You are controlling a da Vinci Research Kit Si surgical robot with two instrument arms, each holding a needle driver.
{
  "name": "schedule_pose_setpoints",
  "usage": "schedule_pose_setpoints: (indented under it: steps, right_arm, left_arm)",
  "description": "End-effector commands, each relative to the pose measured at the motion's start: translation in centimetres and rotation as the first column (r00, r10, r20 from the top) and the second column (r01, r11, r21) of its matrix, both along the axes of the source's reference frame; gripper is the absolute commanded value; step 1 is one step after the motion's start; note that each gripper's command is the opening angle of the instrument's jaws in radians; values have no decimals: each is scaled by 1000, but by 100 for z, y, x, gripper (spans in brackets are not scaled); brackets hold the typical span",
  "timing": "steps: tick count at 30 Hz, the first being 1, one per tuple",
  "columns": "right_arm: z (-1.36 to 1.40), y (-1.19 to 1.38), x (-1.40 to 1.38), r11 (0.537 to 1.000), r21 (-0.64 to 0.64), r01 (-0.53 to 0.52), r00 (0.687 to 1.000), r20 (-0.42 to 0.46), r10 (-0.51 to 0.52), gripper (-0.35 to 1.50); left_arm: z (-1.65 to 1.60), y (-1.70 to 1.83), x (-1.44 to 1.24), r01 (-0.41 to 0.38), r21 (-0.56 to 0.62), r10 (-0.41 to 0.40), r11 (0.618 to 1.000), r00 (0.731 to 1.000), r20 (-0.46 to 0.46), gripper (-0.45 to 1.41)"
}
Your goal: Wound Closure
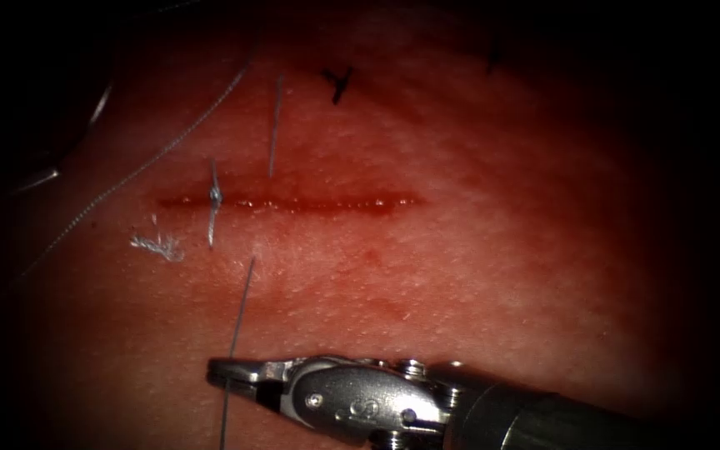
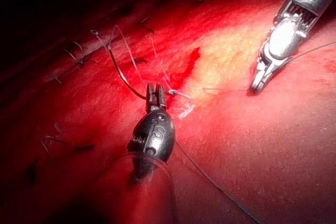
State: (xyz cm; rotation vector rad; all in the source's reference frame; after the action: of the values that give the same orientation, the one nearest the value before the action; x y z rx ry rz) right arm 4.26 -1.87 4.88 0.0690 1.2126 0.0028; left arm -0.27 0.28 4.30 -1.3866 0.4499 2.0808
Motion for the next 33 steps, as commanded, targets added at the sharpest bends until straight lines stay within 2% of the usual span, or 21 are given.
schedule_pose_setpoints:
  steps: [1,2,3,4,6,8,9,11,12,13,14,15,18,20,24,27,29,33]
  right_arm:
    - [2,5,6,1000,-1,-3,1000,-1,3,-35]
    - [2,6,4,1000,0,-3,1000,-2,3,-35]
    - [0,8,1,1000,1,-7,1000,9,7,20]
    - [0,8,1,1000,1,-7,1000,9,7,20]
    - [-1,11,-2,1000,11,-21,1000,10,21,72]
    - [-3,12,-6,999,16,-31,999,12,31,89]
    - [-6,14,-11,999,14,-48,999,16,48,101]
    - [-9,16,-15,998,14,-57,998,19,57,103]
    - [-13,18,-20,998,15,-64,998,15,64,103]
    - [-13,18,-20,998,15,-64,998,15,64,103]
    - [-14,20,-22,997,17,-70,998,9,70,103]
    - [-14,20,-22,997,17,-70,998,9,70,103]
    - [-15,22,-24,997,17,-74,997,10,74,103]
    - [-15,22,-24,997,17,-76,997,8,76,103]
    - [-15,22,-27,997,15,-81,997,6,81,101]
    - [-14,24,-32,996,15,-84,996,8,84,96]
    - [-14,27,-37,995,14,-95,995,13,95,94]
    - [-13,34,-47,995,17,-97,995,20,97,93]
  left_arm:
    - [12,5,-5,8,-2,-8,1000,1000,1,-45]
    - [21,8,-3,11,3,-11,1000,1000,-8,-45]
    - [34,16,-2,8,10,-8,1000,1000,-19,-45]
    - [34,16,-2,8,10,-8,1000,1000,-19,-45]
    - [48,26,-1,14,15,-13,1000,1000,-17,-45]
    - [61,37,0,22,26,-22,999,1000,-12,-45]
    - [71,44,1,43,50,-43,998,999,-4,-3]
    - [80,49,5,81,82,-81,993,997,0,15]
    - [90,51,9,103,97,-104,990,995,3,41]
    - [90,51,9,103,97,-104,990,995,3,41]
    - [97,52,13,118,119,-119,986,993,0,59]
    - [97,52,13,118,119,-119,986,993,0,59]
    - [107,54,21,125,149,-123,981,992,-25,100]
    - [111,59,29,122,159,-117,980,992,-40,116]
    - [113,64,47,153,160,-142,975,987,-77,113]
    - [107,61,53,159,163,-146,974,985,-86,91]
    - [102,57,51,164,165,-151,973,984,-91,78]
    - [86,42,29,113,177,-110,978,994,-29,74]
